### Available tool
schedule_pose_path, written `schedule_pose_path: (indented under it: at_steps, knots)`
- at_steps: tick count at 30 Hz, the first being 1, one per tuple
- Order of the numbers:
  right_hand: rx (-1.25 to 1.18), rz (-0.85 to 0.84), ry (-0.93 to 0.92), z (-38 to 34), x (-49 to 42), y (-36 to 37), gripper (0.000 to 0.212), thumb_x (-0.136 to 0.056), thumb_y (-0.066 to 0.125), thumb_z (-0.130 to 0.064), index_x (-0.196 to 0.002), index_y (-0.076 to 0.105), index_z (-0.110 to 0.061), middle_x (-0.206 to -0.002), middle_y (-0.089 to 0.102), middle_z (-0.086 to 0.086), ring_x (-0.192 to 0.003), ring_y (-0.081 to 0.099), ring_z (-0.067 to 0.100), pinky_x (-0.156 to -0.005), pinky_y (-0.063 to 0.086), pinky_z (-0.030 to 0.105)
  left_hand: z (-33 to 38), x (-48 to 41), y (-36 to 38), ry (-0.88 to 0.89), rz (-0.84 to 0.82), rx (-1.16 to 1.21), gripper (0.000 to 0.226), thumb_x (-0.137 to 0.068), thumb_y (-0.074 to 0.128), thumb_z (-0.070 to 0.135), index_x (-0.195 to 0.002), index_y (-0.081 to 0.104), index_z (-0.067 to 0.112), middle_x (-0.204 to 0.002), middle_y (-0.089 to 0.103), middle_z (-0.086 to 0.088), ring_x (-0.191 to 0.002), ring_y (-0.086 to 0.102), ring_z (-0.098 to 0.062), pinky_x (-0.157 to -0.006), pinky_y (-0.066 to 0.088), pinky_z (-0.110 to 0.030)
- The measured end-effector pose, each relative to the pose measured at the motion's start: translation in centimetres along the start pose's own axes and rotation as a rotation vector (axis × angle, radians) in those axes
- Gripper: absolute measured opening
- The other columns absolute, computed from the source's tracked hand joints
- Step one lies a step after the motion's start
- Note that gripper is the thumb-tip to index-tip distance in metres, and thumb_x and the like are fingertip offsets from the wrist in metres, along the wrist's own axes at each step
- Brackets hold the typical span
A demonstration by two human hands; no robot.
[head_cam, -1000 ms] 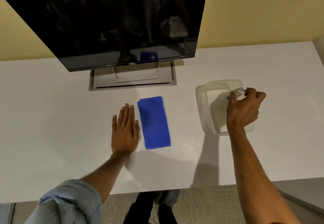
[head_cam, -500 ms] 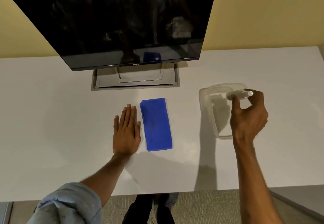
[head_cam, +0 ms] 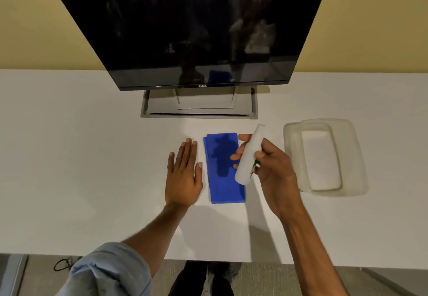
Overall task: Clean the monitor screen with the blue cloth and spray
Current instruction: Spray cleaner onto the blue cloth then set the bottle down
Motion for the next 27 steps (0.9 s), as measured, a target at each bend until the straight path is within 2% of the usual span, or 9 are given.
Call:
schedule_pose_path:
  at_steps: [2, 4, 10, 13, 15, 18, 21, 24, 27]
  knots:
    - [-0.068, -0.049, 0.024, 0.2, -0.1, 1.3, 0.051, -0.096, 0.045, -0.016, -0.138, 0.062, 0.009, -0.105, 0.072, 0.021, -0.097, 0.071, 0.038, -0.088, 0.061, 0.049, 0.0, -0.1, 0.1, 0.004, 0.001, 0.011, 0.067, -0.118, 0.019, 0.045, -0.179, 0.009, 0.02, -0.187, 0.004, 0.002, -0.174, 0.007, -0.018, -0.14, 0.016, -0.051]
    - [-0.111, -0.084, 0.042, 0.3, -0.2, 2.2, 0.053, -0.094, 0.041, -0.015, -0.133, 0.063, 0.012, -0.101, 0.07, 0.022, -0.088, 0.068, 0.036, -0.082, 0.06, 0.045, -0.2, -0.1, 0.2, 0.006, -0.002, 0.023, 0.067, -0.118, 0.015, 0.047, -0.179, 0.009, 0.021, -0.187, 0.003, 0.003, -0.174, 0.006, -0.018, -0.14, 0.016, -0.052]
    - [-0.189, -0.124, 0.128, 0.9, -0.8, 3.6, 0.047, -0.094, 0.038, -0.022, -0.116, 0.065, 0.009, -0.09, 0.071, 0.013, -0.071, 0.06, 0.025, -0.067, 0.055, 0.037, -0.4, -0.1, 0.7, 0.0, -0.003, 0.03, 0.066, -0.118, 0.019, 0.046, -0.179, 0.005, 0.024, -0.187, -0.002, 0.005, -0.174, 0.002, -0.016, -0.14, 0.016, -0.052]
    - [-0.225, -0.113, 0.157, 1.3, -1.2, 3.9, 0.039, -0.096, 0.041, -0.028, -0.097, 0.069, -0.001, -0.079, 0.064, 0.013, -0.064, 0.057, 0.025, -0.062, 0.052, 0.038, -0.4, -0.1, 0.7, -0.004, -0.009, 0.028, 0.067, -0.118, 0.017, 0.046, -0.179, 0.004, 0.023, -0.187, -0.001, 0.004, -0.174, 0.003, -0.017, -0.14, 0.016, -0.052]
    - [-0.198, -0.079, 0.202, 1.9, -1.7, 3.7, 0.038, -0.102, 0.043, -0.036, -0.09, 0.064, -0.006, -0.076, 0.062, 0.012, -0.06, 0.057, 0.026, -0.06, 0.051, 0.036, -0.3, -0.1, 0.6, -0.007, -0.017, 0.018, 0.067, -0.118, 0.015, 0.046, -0.179, 0.005, 0.022, -0.187, -0.001, 0.003, -0.174, 0.003, -0.018, -0.14, 0.016, -0.052]
    - [0.058, 0.104, 0.308, 3.2, -2.9, 2.2, 0.058, -0.115, 0.036, -0.053, -0.082, 0.061, -0.012, -0.07, 0.061, 0.008, -0.058, 0.056, 0.024, -0.054, 0.048, 0.029, -0.2, -0.1, 0.5, -0.012, -0.031, 0.012, 0.067, -0.117, 0.013, 0.046, -0.179, 0.002, 0.022, -0.187, -0.004, 0.003, -0.174, 0.0, -0.018, -0.14, 0.015, -0.053]
    - [0.637, 0.313, 0.29, 3.8, -4.3, -0.1, 0.067, -0.109, 0.037, -0.068, -0.069, 0.056, -0.018, -0.06, 0.059, 0.001, -0.058, 0.058, 0.019, -0.059, 0.051, 0.033, -0.1, -0.1, 0.2, -0.013, -0.038, 0.012, 0.07, -0.115, -0.001, 0.05, -0.179, 0.002, 0.022, -0.187, -0.005, 0.002, -0.174, 0.0, -0.019, -0.14, 0.014, -0.054]
    - [1.053, 0.354, 0.253, 4.4, -5.1, -0.5, 0.08, -0.098, 0.032, -0.088, -0.059, 0.046, -0.02, -0.049, 0.05, -0.006, -0.048, 0.051, 0.012, -0.058, 0.045, 0.03, -0.1, -0.1, -0.1, -0.011, -0.023, 0.027, 0.07, -0.116, -0.001, 0.05, -0.179, 0.005, 0.02, -0.187, -0.001, 0.001, -0.174, 0.003, -0.02, -0.14, 0.016, -0.054]
    - [1.304, 0.342, 0.182, 4.9, -6.0, -0.2, 0.075, -0.095, 0.034, -0.092, -0.062, 0.044, -0.025, -0.051, 0.048, -0.011, -0.048, 0.05, 0.008, -0.05, 0.035, 0.025, 0.0, 0.0, -0.1, -0.005, 0.0, 0.044, 0.066, -0.117, 0.012, 0.044, -0.179, 0.008, 0.02, -0.187, 0.002, 0.001, -0.174, 0.005, -0.018, -0.139, 0.018, -0.054]
Point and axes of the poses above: each hand's wrist, its own x-axis away from the middle knuckle, its own y-axis out of the palm, z = x × y, the point moved 6 cm from there along -x, towards the middle knuckle
